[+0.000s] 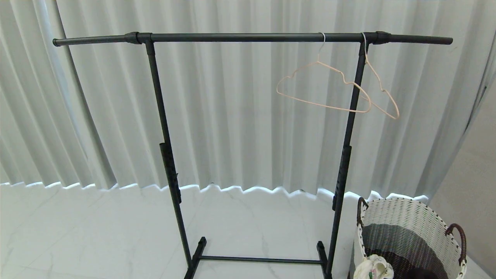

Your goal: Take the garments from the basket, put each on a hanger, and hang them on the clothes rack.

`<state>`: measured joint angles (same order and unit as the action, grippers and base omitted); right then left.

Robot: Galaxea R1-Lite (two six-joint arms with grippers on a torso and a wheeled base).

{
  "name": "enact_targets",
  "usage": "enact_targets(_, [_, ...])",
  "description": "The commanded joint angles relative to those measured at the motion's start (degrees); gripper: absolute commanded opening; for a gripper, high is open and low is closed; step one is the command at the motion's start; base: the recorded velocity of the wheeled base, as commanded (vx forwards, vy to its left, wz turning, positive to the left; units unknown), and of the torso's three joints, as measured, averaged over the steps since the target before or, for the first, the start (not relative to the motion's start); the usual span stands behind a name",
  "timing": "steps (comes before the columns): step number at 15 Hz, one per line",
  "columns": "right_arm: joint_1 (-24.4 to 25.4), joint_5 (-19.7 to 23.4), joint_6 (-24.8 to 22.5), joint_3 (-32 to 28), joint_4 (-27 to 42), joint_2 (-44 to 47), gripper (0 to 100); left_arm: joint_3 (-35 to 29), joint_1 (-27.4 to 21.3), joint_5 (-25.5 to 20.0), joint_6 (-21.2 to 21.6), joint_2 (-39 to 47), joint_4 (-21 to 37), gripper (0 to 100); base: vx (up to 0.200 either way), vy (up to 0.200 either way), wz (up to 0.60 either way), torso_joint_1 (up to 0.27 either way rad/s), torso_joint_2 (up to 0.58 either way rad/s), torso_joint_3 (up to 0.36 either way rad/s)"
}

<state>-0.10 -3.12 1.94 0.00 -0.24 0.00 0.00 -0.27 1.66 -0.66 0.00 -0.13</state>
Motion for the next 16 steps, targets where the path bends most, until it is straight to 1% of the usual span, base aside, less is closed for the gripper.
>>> enact_targets(1, [0.0,0.0,0.0,0.0,0.0,0.1,100,0.0,0.0,0.0,0.0,0.0,0.0,100,0.0,0.0,0.0,0.0,0.0,0.0])
enact_targets(4, [0.0,0.0,0.0,0.0,0.0,0.1,100,0.0,0.0,0.0,0.0,0.0,0.0,100,0.0,0.0,0.0,0.0,0.0,0.0])
enact_targets(7, [0.0,0.0,-0.4,0.0,0.0,0.1,100,0.0,0.0,0.0,0.0,0.0,0.0,100,0.2,0.0,0.0,-0.004,0.0,0.007])
enact_targets(14, [0.0,0.1,-1.6,0.0,-0.2,0.0,100,0.0,0.0,0.0,0.0,0.0,-0.1,100,0.0,0.0,0.0,0.0,0.0,0.0])
enact_targets(15, [0.0,0.6,-2.0,-0.1,-0.5,0.0,100,0.0,0.0,0.0,0.0,0.0,0.0,100,0.0,0.0,0.0,0.0,0.0,0.0])
enact_targets(16, [0.1,5.0,-2.6,-3.2,-1.1,0.6,100,0.0,0.0,0.0,0.0,0.0,-0.1,100,0.0,0.0,0.0,0.0,0.0,0.0])
